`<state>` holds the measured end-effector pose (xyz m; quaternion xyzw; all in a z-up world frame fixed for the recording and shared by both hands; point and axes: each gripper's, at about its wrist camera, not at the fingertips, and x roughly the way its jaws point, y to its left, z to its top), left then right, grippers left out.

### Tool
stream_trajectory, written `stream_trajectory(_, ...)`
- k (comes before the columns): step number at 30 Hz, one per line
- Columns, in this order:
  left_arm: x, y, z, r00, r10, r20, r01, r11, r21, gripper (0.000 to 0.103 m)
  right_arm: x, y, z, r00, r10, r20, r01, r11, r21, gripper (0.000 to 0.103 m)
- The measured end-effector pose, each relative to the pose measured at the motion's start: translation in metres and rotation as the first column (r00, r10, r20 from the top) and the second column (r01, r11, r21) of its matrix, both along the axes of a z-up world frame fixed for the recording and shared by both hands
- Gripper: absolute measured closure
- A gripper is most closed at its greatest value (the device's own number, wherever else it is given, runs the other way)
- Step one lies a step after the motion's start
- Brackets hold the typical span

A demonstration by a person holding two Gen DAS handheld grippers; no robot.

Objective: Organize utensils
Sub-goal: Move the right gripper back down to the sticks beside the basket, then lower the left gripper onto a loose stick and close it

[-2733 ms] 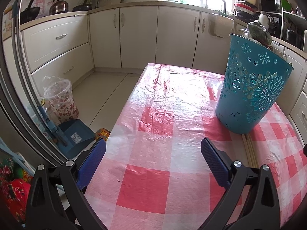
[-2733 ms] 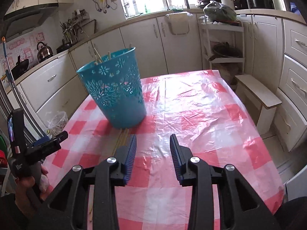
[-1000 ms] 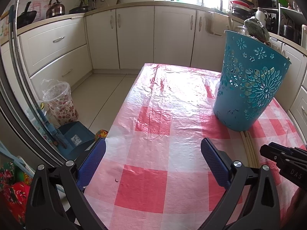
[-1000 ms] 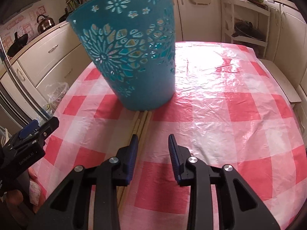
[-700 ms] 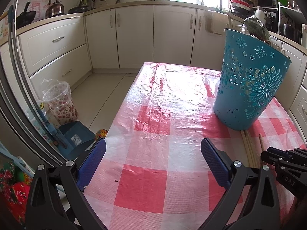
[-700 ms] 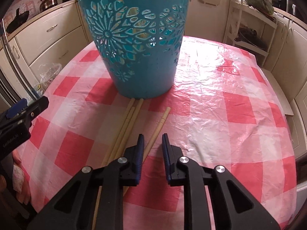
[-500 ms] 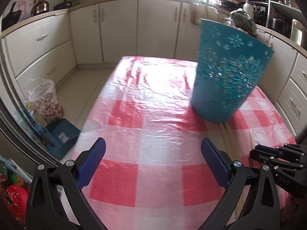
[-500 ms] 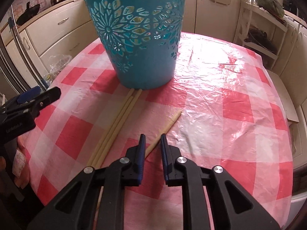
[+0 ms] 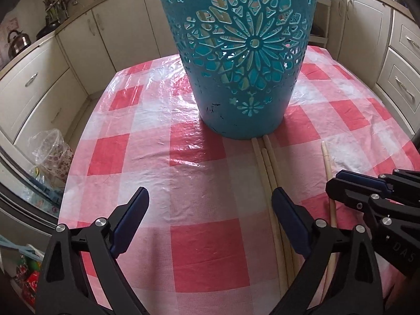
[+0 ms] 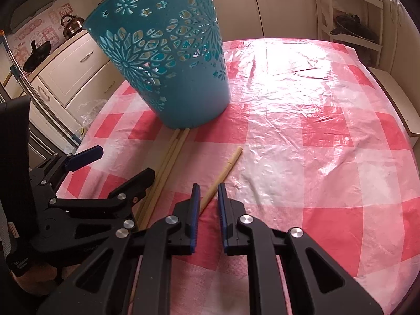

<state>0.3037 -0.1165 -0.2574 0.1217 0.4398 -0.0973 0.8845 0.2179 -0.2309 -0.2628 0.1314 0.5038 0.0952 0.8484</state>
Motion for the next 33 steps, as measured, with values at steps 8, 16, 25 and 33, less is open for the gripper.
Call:
stream_trajectory(8, -0.004, -0.006, 0.003, 1.0, 0.005, 0.003, -0.005, 1.0, 0.016, 0.026, 0.003, 0.005, 0.001, 1.0, -0.007, 0.011, 0.008, 1.0, -0.014, 0.081)
stream_trajectory(16, -0.006, -0.003, 0.002, 0.999, 0.016, -0.042, -0.016, 1.0, -0.003, 0.044, 0.003, 0.014, 0.002, 1.0, 0.006, 0.023, -0.004, 0.997, -0.081, 0.08)
stream_trajectory(25, -0.013, -0.011, 0.016, 1.0, -0.023, -0.016, 0.023, 0.999, -0.044, 0.043, 0.001, -0.003, 0.001, 0.999, -0.047, 0.013, 0.047, 0.998, -0.048, 0.077)
stream_trajectory(33, -0.002, -0.011, 0.003, 0.999, -0.002, -0.053, 0.0, 1.0, -0.026, 0.045, 0.002, -0.002, 0.001, 0.999, -0.043, 0.026, 0.044, 0.997, -0.067, 0.074)
